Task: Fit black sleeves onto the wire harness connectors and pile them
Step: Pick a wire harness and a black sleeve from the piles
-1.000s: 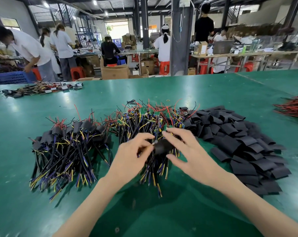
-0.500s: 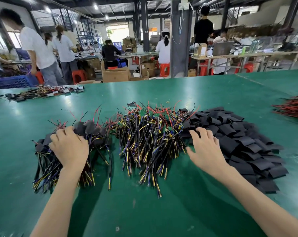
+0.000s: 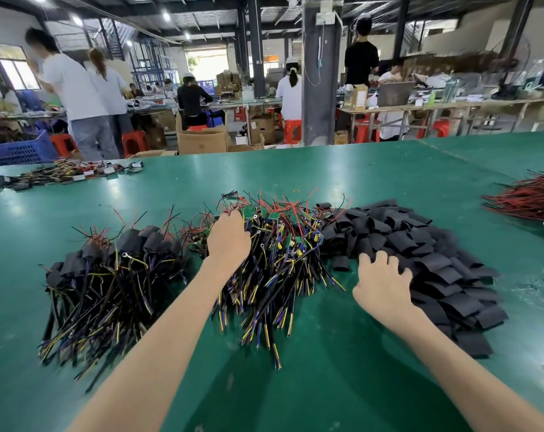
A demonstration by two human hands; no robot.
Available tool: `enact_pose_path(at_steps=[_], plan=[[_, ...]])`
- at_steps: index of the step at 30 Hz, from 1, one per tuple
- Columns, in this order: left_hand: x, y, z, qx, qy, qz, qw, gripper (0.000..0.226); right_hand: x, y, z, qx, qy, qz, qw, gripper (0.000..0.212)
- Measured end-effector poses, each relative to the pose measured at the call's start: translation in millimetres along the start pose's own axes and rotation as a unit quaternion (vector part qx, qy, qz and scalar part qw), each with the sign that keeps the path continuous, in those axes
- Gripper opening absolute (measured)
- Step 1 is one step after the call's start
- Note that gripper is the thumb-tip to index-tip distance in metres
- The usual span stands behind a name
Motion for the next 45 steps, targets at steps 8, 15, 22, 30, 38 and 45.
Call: enact_pose_path(at_steps=[8,15,22,30,38,45], plan=[[-4,-7,7,-0.014,0.016,-0.039,0.999,0.016,-9,3,3,-0.041,-0.019,0.053,0.998,0.035],[-47,-26,12,-0.022,0.021,-0.281,0.959,0.045,-11,-8,3,-0.01,0.007,0.025,1.0,0.031],[-50,3,-30,0.048,0.081,-0.123,0.988,0.03,-10,-1,-3,-0.036,0.0,-0.046,0.998,0.041],[-12,40,-62,0.127,0.129,-0.081,0.98,0.041,-9,2,-9,-0.071,0.067,-0.032,0.995,0.031],[-14,41,-72,0.14,0.138,-0.135,0.971,0.016,-5,0,-7,-0.114,0.156,0.036,0.981,0.02],[-42,34,-78,0.183,-0.019,-0.162,0.969,0.016,-26,19,-5,-0.189,0.0,0.172,0.967,0.034]])
Point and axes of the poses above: each hand's wrist, its own z-axis towards the middle knuckle, its own x-axis out of the palm, y = z × x, the point moved 7 cm from there along z, towards the middle knuckle, and after that the axes turned 12 degrees about -z, right-handed, at the moved point
